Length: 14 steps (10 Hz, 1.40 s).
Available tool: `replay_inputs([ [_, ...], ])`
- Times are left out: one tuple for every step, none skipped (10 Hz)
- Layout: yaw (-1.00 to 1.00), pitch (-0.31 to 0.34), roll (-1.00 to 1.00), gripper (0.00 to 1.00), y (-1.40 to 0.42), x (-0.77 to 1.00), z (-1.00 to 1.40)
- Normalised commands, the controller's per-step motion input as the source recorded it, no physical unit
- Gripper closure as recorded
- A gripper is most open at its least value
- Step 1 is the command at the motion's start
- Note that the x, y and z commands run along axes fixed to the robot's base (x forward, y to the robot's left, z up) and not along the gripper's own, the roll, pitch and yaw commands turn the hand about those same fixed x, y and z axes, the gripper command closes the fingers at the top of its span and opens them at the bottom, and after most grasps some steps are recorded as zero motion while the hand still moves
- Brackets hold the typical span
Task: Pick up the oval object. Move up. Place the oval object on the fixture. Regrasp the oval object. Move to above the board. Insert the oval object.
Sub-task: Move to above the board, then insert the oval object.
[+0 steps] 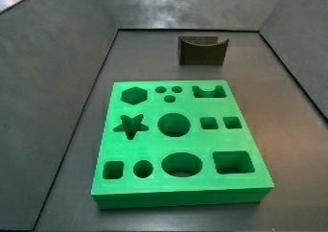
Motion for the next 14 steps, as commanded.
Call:
replay_inputs([
  [-0.03, -0.131, -1.0, 1.0, -0.86, -1.0, 0.25],
  [-0.04, -0.139, -1.0, 1.0, -0.83, -1.0, 0.25],
  [-0.04, -0.148, -1.0, 1.0, -0.8, -1.0, 0.24],
  [-0.05, -0.161, -1.0, 1.0, -0.5, -0.69, 0.15],
  [-0.05, -0.148, -0.95, 1.0, -0.24, -0.38, 0.07],
  [-0.04, -0.103, -0.71, 1.0, -0.1, -0.2, 0.03],
  [-0.03, -0.07, -0.56, 1.0, -0.07, -0.14, 0.01],
  [-0.02, -0.021, -0.26, 1.0, -0.03, -0.06, 0.01],
  [0.0, 0.0, -0.04, 1.0, -0.09, 0.0, -0.01],
  [0.0, 0.0, 0.0, 1.0, -0.03, -0.09, 0.0],
  [0.0, -0.063, -0.05, 1.0, -0.33, 0.0, -0.13],
  [0.0, -0.044, 0.0, 1.0, -0.53, 0.14, -0.22],
  [0.05, -0.011, 0.01, 1.0, -0.5, 0.21, -0.32],
  [0.08, -0.016, 0.0, 1.0, -0.42, 0.22, -0.37],
])
